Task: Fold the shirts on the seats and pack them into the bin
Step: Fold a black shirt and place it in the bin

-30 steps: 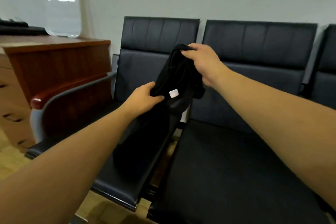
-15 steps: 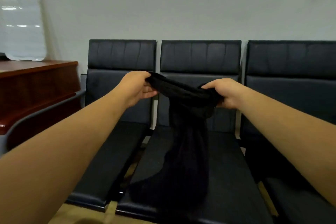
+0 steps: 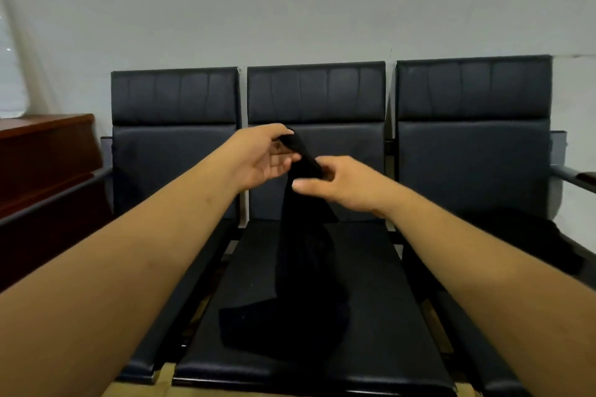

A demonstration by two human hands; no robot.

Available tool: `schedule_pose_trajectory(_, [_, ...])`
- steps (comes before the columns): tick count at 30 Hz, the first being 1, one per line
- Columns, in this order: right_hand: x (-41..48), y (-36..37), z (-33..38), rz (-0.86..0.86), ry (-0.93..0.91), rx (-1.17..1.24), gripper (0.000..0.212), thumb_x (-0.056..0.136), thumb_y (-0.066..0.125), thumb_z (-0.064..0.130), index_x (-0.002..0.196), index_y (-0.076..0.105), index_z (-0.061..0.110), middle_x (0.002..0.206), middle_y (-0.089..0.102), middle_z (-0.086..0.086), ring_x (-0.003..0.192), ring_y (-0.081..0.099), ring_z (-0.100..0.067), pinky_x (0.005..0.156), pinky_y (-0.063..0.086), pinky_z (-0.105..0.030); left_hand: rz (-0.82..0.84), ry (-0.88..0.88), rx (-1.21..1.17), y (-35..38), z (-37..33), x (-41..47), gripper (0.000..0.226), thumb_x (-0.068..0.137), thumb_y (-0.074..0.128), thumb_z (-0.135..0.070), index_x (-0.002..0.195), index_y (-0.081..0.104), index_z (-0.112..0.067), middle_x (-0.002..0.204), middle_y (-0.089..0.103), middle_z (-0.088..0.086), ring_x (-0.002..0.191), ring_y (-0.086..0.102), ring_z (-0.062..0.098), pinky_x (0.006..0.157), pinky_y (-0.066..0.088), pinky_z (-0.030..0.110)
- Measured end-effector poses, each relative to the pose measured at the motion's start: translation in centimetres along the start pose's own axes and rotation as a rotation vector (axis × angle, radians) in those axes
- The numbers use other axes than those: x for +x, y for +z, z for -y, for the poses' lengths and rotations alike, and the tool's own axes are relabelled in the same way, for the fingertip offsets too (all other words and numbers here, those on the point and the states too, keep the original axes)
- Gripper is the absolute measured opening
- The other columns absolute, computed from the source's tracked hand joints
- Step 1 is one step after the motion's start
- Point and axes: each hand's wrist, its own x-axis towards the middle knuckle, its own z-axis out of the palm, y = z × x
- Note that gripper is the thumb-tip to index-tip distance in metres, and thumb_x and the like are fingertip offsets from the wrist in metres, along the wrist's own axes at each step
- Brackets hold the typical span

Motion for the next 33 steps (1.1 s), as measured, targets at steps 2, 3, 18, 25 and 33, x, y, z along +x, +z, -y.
schedule_pose_trajectory(2, [-0.3, 1.8, -1.3, -0.053, 0.000, 0.082, 0.024, 0.091, 0.073, 0.031, 0.096, 0.072, 0.007, 0.081, 0.069, -0.004, 0.076, 0.066, -0.014, 0.074, 0.051, -0.033, -0.006, -0.008, 0.014, 0.5, 1.4, 0.0, 0.012, 0.098, 0.058, -0.016, 0.088, 0.060, -0.009, 0.072, 0.063, 0.006, 0.049, 0.063, 0.013, 0.046, 0.050, 0.019])
schedule_pose_trajectory(3, [-0.6, 2.6, -1.7, -0.118, 0.019, 0.206, 0.019, 0.093, 0.071, 0.024, 0.097, 0.073, 0.006, 0.085, 0.072, -0.009, 0.082, 0.070, -0.018, 0.077, 0.052, -0.034, -0.008, -0.004, -0.003, 0.5, 2.2, -0.1, 0.013, 0.098, 0.058, -0.017, 0.088, 0.060, -0.009, 0.074, 0.064, 0.007, 0.051, 0.064, 0.013, 0.048, 0.051, 0.020])
schedule_pose_trajectory(18, [-1.8, 5.3, -6.5, -0.186, 0.371, 0.915, 0.024, 0.103, 0.053, 0.019, 0.087, 0.063, 0.004, 0.083, 0.074, -0.015, 0.076, 0.073, -0.025, 0.065, 0.061, -0.035, 0.058, 0.169, 0.371, -2.1, 16.4, -1.6, 0.020, 0.095, 0.068, -0.031, 0.107, 0.076, -0.016, 0.102, 0.078, 0.003, 0.101, 0.073, 0.017, 0.100, 0.054, 0.045])
schedule_pose_trajectory(25, [-3.4, 4.5, -9.4, -0.083, 0.531, 0.761, 0.026, 0.091, 0.072, 0.016, 0.076, 0.051, 0.018, 0.060, 0.038, 0.003, 0.051, 0.038, -0.010, 0.046, 0.035, -0.022, -0.161, 0.139, 0.561, -6.7, 16.6, -1.9, 0.025, 0.104, 0.053, -0.027, 0.108, 0.075, -0.017, 0.101, 0.076, 0.005, 0.098, 0.070, 0.019, 0.088, 0.053, 0.033])
schedule_pose_trajectory(33, [-4.0, 3.8, -10.3, -0.038, 0.557, 1.220, 0.023, 0.094, 0.066, 0.019, 0.082, 0.046, 0.018, 0.066, 0.044, 0.004, 0.056, 0.046, -0.008, 0.052, 0.046, -0.019, -0.084, 0.045, 0.553, -10.0, 16.1, -2.5, 0.011, 0.095, 0.069, -0.017, 0.091, 0.062, -0.010, 0.082, 0.075, 0.006, 0.085, 0.075, 0.022, 0.067, 0.057, 0.028])
